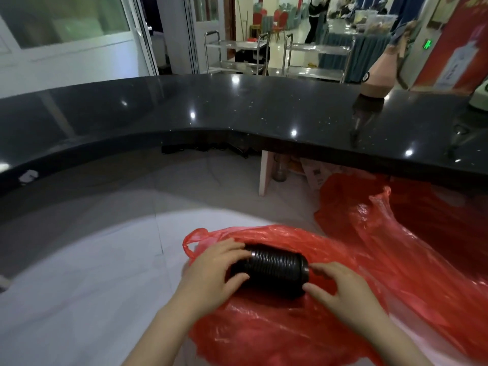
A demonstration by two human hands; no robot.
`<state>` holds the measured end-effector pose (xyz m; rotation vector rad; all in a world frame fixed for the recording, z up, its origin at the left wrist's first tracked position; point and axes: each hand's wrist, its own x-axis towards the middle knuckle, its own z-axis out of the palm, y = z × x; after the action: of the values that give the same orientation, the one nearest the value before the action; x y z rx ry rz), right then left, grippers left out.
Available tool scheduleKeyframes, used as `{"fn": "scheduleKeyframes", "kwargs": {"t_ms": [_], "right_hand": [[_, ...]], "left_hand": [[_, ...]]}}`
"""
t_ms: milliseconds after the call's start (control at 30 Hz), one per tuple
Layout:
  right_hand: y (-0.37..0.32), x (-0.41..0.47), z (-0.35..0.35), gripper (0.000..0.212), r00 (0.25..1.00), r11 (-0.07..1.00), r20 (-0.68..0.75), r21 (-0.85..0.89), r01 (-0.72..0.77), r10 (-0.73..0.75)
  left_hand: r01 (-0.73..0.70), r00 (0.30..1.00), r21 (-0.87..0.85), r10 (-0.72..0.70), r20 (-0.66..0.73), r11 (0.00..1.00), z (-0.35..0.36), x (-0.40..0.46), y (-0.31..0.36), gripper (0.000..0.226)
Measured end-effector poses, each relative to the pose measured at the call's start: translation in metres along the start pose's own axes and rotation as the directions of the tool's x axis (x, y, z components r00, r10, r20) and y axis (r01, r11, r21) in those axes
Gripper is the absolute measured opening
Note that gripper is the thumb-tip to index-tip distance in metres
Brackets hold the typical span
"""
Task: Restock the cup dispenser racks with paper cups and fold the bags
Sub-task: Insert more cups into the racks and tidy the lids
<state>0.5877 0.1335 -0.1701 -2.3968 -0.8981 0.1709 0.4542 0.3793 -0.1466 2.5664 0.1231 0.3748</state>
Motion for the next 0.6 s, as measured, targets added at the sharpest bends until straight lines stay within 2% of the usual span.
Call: {"fn": "scheduleKeyframes", "kwargs": {"t_ms": [67,133,200,300,400,467,533,600], "right_hand": [[0.000,0.000,0.005,0.044,1.000,0.999,0.017,-0.042,-0.015,0.016],[0.000,0.000,0.008,0.041,0.999,1.000,-0.042,-0.004,-0.007,0.007],[0.002,0.000,0.011,0.040,0.997,0.995,-0.041,0.080,-0.057,0.060],[0.005,0.006,0.016,0.038,0.978,0.954,0.084,0.218,-0.206,0.192],[0.005,0.018,0.021,0.036,0.973,0.975,0.175,0.141,-0.174,0.149],[0.000,0.024,0.020,0.039,0.968,0.982,0.226,0.126,-0.141,0.110],[-0.005,0.025,0.018,0.044,0.962,0.980,0.260,0.153,-0.123,0.080],[-0.009,0.021,0.017,0.042,0.968,0.980,0.227,0.141,-0.141,0.106]], "left_hand": [[0.087,0.993,-0.025,-0.089,-0.072,0.996,0.006,-0.003,-0.005,0.035],[0.198,0.969,-0.112,-0.212,-0.131,0.974,0.009,-0.005,-0.009,0.036],[0.270,0.945,-0.177,-0.295,-0.138,0.947,0.010,-0.008,-0.015,0.040],[0.298,0.938,-0.214,-0.328,-0.117,0.930,0.010,-0.006,-0.022,0.050],[0.342,0.913,-0.267,-0.386,-0.131,0.901,0.011,-0.001,-0.027,0.052],[0.411,0.873,-0.362,-0.476,-0.108,0.837,0.012,-0.001,-0.032,0.046],[0.454,0.829,-0.508,-0.556,-0.061,0.732,0.013,-0.004,-0.036,0.038],[0.453,0.805,-0.607,-0.592,-0.035,0.653,0.013,-0.009,-0.037,0.036]]}}
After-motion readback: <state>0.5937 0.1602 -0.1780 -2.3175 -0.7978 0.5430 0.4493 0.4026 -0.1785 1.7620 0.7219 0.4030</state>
